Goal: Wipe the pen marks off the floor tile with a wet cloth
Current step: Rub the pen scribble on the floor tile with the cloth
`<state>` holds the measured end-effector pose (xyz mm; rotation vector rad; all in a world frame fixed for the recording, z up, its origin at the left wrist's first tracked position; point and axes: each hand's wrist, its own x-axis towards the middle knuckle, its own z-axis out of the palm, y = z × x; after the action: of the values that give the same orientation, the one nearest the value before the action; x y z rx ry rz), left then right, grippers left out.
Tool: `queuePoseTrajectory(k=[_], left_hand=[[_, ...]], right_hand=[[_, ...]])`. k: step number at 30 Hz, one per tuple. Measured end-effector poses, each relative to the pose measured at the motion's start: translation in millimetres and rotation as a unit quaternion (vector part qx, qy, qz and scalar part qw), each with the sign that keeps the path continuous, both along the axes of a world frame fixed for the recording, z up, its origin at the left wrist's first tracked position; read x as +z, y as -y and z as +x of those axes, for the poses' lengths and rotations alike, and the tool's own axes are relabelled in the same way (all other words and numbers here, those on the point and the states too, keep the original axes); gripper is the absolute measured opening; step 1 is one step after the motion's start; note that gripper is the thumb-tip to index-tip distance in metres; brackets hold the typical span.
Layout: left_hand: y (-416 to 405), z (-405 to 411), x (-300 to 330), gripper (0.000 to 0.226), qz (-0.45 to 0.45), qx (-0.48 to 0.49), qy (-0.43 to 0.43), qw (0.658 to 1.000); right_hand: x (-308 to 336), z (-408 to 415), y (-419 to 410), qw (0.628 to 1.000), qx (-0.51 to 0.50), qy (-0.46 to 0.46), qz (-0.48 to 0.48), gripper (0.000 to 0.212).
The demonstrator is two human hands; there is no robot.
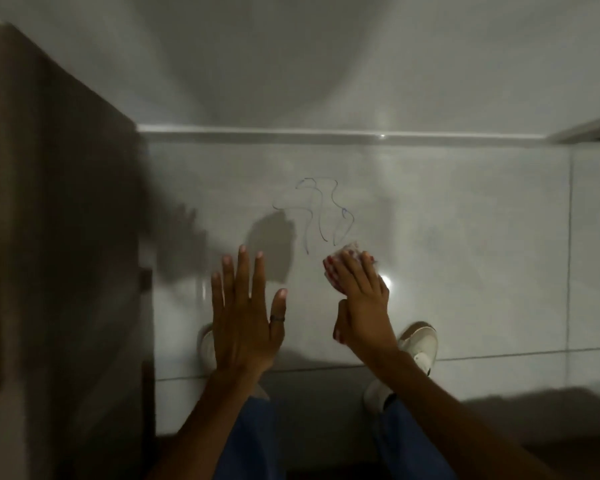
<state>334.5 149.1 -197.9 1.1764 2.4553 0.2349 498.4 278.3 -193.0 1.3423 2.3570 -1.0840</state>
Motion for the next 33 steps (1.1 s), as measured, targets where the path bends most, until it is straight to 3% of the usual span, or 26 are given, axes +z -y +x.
queuePoseTrajectory(k=[6, 11, 16, 21, 22, 23, 25, 26, 28, 29, 30, 31, 33], left_hand=[[-31.1, 4.9, -158.0, 0.073, -0.004, -0.014, -0.016, 1.0], [-52.5, -28.8, -250.9, 0.074, -0.021, -0.006, -0.053, 0.998], [-47.3, -32.0, -292.8, 0.073, 0.028, -0.007, -0.153, 0.988], [-48.2, -33.3, -293.2, 0.073, 0.05, -0.005, -0.161, 0.986], [-47.0, -32.5, -293.3, 0.073, 0.053, -0.003, -0.161, 0.986], [-46.7, -31.3, -292.6, 0.074, 0.056, -0.003, -0.161, 0.985], [-48.0, -32.2, -291.5, 0.074, 0.055, -0.002, -0.163, 0.985], [-48.0, -33.7, -290.8, 0.075, 0.058, -0.001, -0.16, 0.985], [-47.8, -33.6, -290.8, 0.074, 0.072, 0.001, -0.154, 0.985], [-47.5, -32.8, -291.1, 0.074, 0.077, 0.001, -0.155, 0.985], [-47.7, -33.2, -292.0, 0.074, 0.078, 0.0, -0.157, 0.984], [-47.6, -34.1, -293.0, 0.074, 0.076, -0.002, -0.16, 0.984], [-46.2, -35.1, -294.1, 0.075, 0.074, -0.004, -0.162, 0.984]], right_hand=[[-135.2, 30.9, -28.6, 0.999, -0.022, -0.007, 0.024, 0.078], [-233.0, 19.1, -43.0, 0.996, 0.046, 0.016, 0.072, 0.074], [-273.0, -13.2, -80.7, 0.976, 0.01, 0.015, 0.217, 0.071], [-270.4, -57.4, -126.0, 0.963, -0.134, 0.046, 0.23, 0.069], [-267.6, -60.1, -122.0, 0.968, -0.068, 0.029, 0.24, 0.068], [-266.8, -56.5, -116.2, 0.965, 0.058, -0.005, 0.254, 0.068], [-270.3, -39.8, -131.4, 0.924, 0.259, -0.054, 0.275, 0.066], [-271.1, -36.0, -144.6, 0.924, 0.253, -0.057, 0.28, 0.065], [-267.2, -38.2, -160.7, 0.962, 0.045, -0.002, 0.27, 0.064], [-265.8, -42.6, -158.9, 0.963, -0.036, 0.024, 0.267, 0.065], [-264.0, -47.0, -150.9, 0.962, -0.022, 0.03, 0.272, 0.067], [-264.3, -46.3, -140.3, 0.956, 0.073, 0.008, 0.284, 0.067], [-268.9, -29.9, -136.8, 0.901, 0.331, -0.053, 0.275, 0.065]])
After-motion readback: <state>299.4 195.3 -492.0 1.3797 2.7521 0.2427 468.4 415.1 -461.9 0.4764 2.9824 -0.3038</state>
